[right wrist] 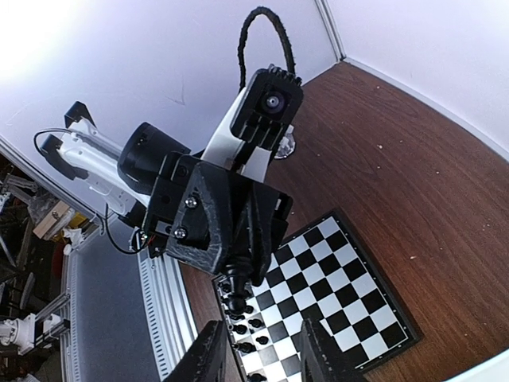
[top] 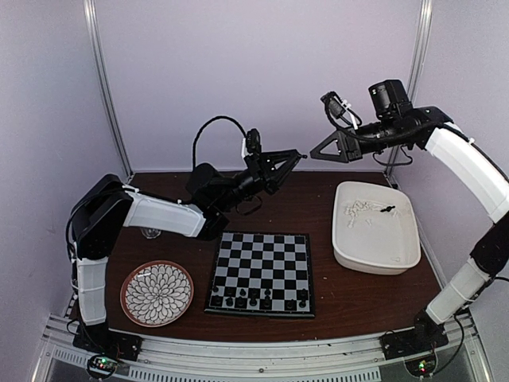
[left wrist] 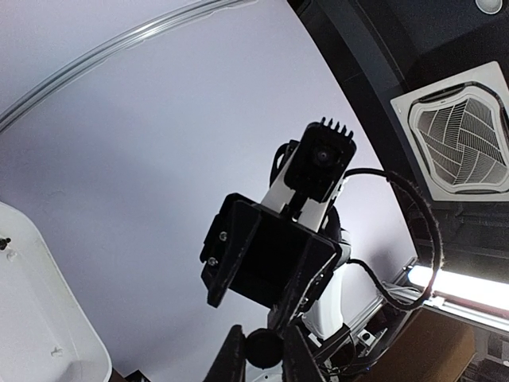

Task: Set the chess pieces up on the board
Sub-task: Pass from the left arm to the right

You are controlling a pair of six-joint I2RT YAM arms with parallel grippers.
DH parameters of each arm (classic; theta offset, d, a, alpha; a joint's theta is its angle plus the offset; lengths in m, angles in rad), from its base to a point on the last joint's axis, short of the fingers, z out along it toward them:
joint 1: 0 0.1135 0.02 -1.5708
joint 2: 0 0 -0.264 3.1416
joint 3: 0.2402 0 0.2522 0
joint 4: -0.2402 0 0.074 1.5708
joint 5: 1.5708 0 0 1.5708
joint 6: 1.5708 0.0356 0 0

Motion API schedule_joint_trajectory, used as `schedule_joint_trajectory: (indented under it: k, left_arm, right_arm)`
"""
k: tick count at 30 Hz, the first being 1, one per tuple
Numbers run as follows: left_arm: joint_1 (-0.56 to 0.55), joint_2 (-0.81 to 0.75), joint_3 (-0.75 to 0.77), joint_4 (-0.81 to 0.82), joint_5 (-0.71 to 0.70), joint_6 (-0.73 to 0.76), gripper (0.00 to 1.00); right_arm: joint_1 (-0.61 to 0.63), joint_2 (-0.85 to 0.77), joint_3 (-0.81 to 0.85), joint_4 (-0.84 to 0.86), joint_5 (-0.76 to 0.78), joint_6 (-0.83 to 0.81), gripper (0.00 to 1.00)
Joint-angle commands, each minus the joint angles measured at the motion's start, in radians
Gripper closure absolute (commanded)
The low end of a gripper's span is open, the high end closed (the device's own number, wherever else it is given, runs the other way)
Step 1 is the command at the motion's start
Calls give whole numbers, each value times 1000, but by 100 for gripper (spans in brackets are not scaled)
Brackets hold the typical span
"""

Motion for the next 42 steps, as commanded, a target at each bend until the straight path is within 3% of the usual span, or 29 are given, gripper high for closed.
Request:
schedule_joint_trajectory:
  k: [1,6,17,29,42]
  left_arm:
    - [-4,13,15,67,-9,-7,94]
    - [-4,21,19,68,-10,-9,94]
    - [-4,23,26,67,-7,-10,94]
    - [-4,28,27,67,-8,-18,94]
    - [-4,33,33,67,-3,-24,94]
  right_arm:
    - [6,6,-10,47,-85,41,64]
    - [24,20,-10,70,-149,83,63]
    - [33,30,-16,62,-106,73,64]
    - [33,37,-26,86,-110,91,81]
    - [35,53,-33,104,-102,110,80]
